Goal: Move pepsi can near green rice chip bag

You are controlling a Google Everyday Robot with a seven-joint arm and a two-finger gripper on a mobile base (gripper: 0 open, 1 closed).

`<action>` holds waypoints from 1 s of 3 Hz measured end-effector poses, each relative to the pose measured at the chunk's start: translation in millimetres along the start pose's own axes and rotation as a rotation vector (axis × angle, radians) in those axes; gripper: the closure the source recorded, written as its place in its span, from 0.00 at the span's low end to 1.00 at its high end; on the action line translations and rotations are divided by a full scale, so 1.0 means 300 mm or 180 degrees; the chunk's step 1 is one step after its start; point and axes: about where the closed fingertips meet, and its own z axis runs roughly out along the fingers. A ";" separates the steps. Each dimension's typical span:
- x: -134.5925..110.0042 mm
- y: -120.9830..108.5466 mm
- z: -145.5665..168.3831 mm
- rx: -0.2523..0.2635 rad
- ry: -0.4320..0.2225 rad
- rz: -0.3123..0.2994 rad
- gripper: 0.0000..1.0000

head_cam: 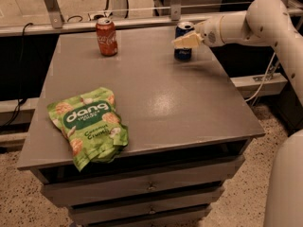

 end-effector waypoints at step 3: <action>-0.036 0.060 -0.136 -0.0065 -0.0036 -0.0106 1.00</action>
Offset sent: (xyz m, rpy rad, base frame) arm -0.0796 -0.0333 0.0537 -0.0247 -0.0627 0.0499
